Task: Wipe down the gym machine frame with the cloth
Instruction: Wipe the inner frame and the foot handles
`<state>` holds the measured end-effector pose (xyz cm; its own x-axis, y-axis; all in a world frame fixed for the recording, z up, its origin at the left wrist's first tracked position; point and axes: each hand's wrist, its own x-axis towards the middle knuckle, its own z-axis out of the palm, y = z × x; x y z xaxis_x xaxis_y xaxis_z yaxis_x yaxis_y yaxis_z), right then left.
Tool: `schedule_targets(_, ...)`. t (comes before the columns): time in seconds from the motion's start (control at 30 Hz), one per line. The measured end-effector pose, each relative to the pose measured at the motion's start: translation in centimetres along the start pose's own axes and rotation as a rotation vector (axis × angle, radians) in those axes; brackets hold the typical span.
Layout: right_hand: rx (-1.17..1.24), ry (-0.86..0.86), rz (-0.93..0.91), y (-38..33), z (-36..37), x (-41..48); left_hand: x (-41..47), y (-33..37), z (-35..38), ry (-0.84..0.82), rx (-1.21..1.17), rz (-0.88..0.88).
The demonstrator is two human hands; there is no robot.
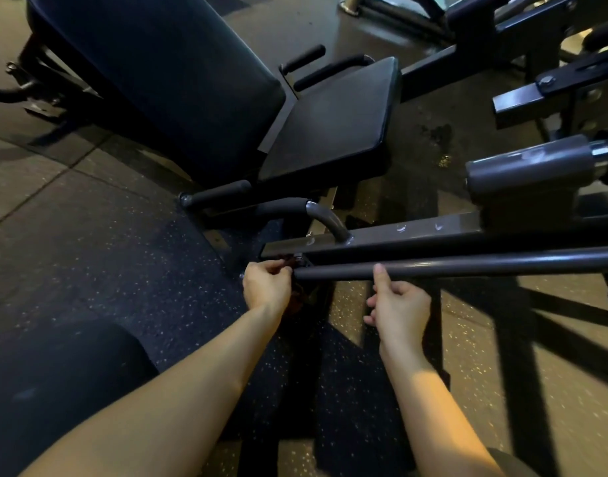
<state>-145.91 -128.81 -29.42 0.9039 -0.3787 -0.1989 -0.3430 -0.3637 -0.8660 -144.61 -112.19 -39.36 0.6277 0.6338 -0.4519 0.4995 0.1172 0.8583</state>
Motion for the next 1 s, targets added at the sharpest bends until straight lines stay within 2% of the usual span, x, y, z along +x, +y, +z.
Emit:
schedule_targets(0.17,0.048,-0.016,0.063,-0.3,1.3,0.2,1.8,0.0,-1.4,-0.096,0.322,0.234)
schedule_targets(0.3,0.056,-0.014,0.063,-0.3,1.7,0.0,2.3,-0.1,-2.1,-0.233,0.373,0.381)
schedule_targets(0.5,0.021,0.009,0.023,-0.1,1.8,0.1,2.3,0.2,-4.0,-0.382,0.583,0.535)
schedule_targets(0.57,0.023,0.016,0.025,-0.2,1.9,0.0,2.1,-1.7,-4.9,-0.441,0.688,0.482)
schedule_targets(0.6,0.026,0.023,0.023,-0.2,2.0,0.0,1.8,-2.9,-5.3,-0.408,0.676,0.404)
schedule_targets(0.7,0.022,0.031,0.028,0.0,2.2,0.1,2.2,-3.8,-5.7,-0.124,0.367,0.114)
schedule_targets(0.77,0.018,0.032,0.026,0.1,2.2,0.3,3.2,-2.4,-5.2,-0.003,0.150,0.009)
schedule_targets(0.83,0.016,0.021,0.029,0.1,2.1,0.4,4.0,-1.5,-4.5,0.035,0.060,-0.030)
schedule_targets(0.93,0.000,0.007,0.029,0.3,1.9,0.6,3.5,-1.7,-3.3,-0.013,0.081,-0.046)
schedule_targets(1.0,-0.004,-0.003,0.029,0.4,1.8,0.8,2.6,-2.0,-2.5,-0.031,0.114,0.011)
